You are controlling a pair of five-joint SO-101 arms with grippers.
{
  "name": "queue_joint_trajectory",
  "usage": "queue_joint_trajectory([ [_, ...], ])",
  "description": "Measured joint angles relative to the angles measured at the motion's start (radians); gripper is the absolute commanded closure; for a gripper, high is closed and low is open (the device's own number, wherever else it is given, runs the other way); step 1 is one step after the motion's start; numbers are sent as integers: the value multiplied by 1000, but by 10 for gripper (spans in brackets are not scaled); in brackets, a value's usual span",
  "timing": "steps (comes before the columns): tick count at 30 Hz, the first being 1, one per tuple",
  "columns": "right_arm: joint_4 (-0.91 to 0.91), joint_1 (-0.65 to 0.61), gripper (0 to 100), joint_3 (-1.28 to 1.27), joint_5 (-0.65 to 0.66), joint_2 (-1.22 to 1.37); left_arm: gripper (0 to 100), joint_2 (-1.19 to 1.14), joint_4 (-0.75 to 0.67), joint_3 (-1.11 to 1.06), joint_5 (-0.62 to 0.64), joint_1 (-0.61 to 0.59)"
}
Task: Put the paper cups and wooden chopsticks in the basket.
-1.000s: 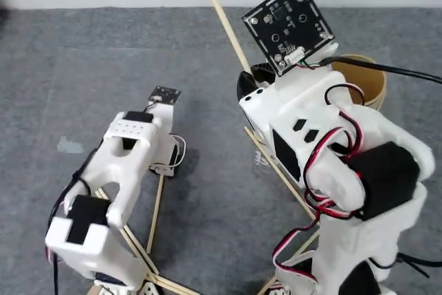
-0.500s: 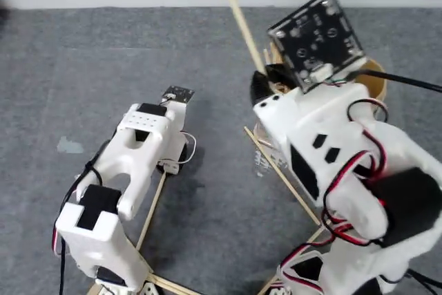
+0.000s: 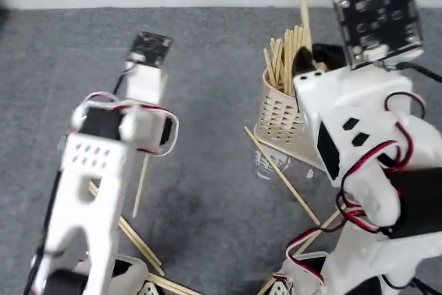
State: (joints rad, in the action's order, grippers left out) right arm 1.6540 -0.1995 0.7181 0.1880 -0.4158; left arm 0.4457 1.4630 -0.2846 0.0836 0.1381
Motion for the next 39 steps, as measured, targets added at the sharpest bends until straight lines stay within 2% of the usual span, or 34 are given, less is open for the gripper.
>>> queue_joint_trajectory([
  [8,-292,0,991,-183,-18,-2,988,198,0,0,35,-86],
  [18,-799,64,991,-606,-58,0,988,209,2,-11,38,-104],
  [25,-1162,86,991,-973,-58,-123,988,210,-18,-60,38,-103],
  [33,-1470,86,987,-1307,-58,-169,988,210,-29,-68,38,-103],
  [35,-1504,86,955,-1356,-58,-169,988,210,-29,-68,38,-103],
  [39,-1484,91,812,-1382,-58,-178,988,210,-29,-68,38,-103],
])
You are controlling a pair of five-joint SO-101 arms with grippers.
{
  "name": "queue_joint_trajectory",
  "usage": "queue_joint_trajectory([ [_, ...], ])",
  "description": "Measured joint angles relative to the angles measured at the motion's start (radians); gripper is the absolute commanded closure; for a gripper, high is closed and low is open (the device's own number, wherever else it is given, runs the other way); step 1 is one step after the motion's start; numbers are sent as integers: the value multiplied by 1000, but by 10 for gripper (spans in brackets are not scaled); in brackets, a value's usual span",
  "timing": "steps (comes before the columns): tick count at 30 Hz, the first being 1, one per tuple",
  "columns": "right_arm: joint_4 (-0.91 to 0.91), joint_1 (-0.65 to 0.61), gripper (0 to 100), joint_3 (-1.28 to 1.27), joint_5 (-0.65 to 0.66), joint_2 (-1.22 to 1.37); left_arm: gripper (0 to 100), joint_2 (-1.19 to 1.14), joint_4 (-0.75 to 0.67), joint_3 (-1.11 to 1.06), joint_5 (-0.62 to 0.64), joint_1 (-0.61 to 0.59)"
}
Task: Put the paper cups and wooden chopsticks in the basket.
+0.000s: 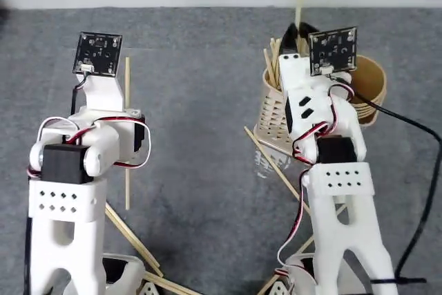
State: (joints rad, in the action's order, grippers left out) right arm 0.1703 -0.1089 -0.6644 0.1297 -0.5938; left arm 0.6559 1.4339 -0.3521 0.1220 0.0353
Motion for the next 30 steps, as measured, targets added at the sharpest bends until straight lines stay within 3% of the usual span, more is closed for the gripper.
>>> queue_joint_trajectory([
  [4,101,0,843,0,0,-48,988,0,-35,0,0,0],
  [10,350,0,996,0,0,-279,988,0,-94,32,64,0],
  [15,661,-23,991,-9,0,-468,988,0,-187,104,141,5],
  [19,838,-28,991,-104,0,-546,988,0,-307,127,170,78],
  [30,868,-28,991,-520,-68,-706,988,0,-786,81,178,344],
])
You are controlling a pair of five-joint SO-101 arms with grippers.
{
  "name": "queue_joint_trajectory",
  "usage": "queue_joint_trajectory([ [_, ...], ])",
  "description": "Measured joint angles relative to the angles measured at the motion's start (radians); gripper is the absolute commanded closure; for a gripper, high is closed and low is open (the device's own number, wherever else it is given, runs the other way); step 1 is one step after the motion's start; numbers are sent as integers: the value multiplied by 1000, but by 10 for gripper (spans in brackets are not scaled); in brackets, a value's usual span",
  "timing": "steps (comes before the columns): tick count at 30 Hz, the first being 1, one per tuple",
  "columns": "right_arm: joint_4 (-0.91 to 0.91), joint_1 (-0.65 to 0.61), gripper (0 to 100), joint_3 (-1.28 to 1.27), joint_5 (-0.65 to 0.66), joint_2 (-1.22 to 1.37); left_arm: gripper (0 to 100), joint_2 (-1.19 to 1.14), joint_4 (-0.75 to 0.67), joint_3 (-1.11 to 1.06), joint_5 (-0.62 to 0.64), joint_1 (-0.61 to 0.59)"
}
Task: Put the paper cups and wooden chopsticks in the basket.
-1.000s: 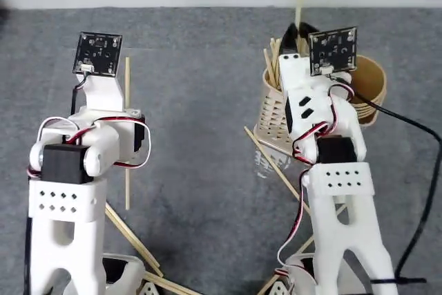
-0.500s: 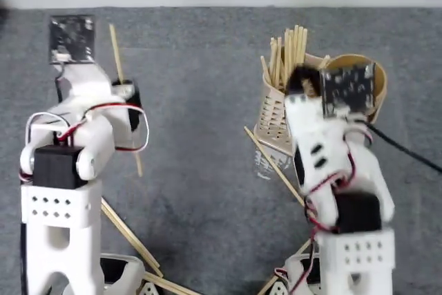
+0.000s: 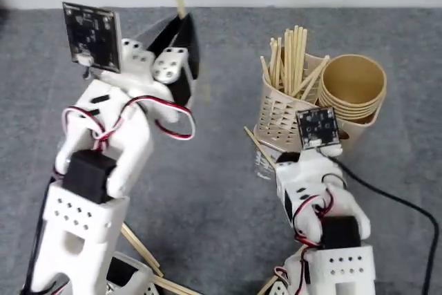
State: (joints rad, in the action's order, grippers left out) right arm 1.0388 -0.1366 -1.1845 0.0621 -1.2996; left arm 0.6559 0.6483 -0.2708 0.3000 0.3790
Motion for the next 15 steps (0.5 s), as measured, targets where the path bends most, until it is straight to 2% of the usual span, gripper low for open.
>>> queue_joint_trajectory([
  [8,0,0,991,-190,-8,-130,988,-2,-416,-157,3,120],
  [15,0,2,991,-252,-8,-238,988,-166,-597,-169,3,186],
])
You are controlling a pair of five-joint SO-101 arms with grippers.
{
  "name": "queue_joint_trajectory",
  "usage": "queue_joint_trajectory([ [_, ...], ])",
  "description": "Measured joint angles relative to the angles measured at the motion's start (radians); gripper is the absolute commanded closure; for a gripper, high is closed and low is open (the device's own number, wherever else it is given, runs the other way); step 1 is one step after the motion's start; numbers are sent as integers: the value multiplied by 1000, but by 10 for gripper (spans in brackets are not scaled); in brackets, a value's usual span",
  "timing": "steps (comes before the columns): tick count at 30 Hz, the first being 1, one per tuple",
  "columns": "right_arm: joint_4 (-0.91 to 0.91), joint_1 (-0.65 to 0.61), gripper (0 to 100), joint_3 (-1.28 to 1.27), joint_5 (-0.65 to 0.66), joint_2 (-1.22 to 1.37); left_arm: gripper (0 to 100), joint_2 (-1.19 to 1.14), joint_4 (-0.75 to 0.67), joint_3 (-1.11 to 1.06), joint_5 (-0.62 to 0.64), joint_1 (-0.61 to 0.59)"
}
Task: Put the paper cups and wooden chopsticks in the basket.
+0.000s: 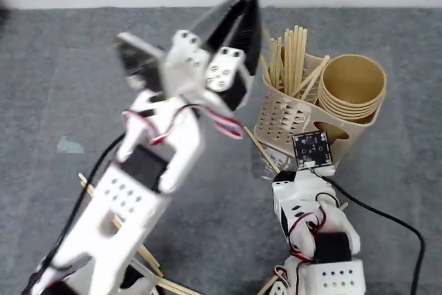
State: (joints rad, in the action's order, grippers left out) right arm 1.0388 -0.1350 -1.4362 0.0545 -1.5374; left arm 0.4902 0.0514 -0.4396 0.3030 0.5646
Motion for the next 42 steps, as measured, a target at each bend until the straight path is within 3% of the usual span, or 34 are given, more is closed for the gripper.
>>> queue_joint_trajectory([
  [7,0,-2,991,-8,0,-37,977,-190,-11,5,0,14],
  [14,0,-3,991,-8,0,-37,812,-213,106,12,66,12],
  [21,0,-3,991,-8,0,-37,821,-204,419,167,97,8],
  [28,0,-3,991,-8,0,-37,986,-40,657,206,101,-103],
  [31,0,-3,991,-8,0,-37,987,35,753,203,83,-150],
  [38,54,-5,991,46,2,-35,987,250,865,35,58,-247],
  [42,107,-83,991,143,25,38,987,407,867,-123,52,-330],
])
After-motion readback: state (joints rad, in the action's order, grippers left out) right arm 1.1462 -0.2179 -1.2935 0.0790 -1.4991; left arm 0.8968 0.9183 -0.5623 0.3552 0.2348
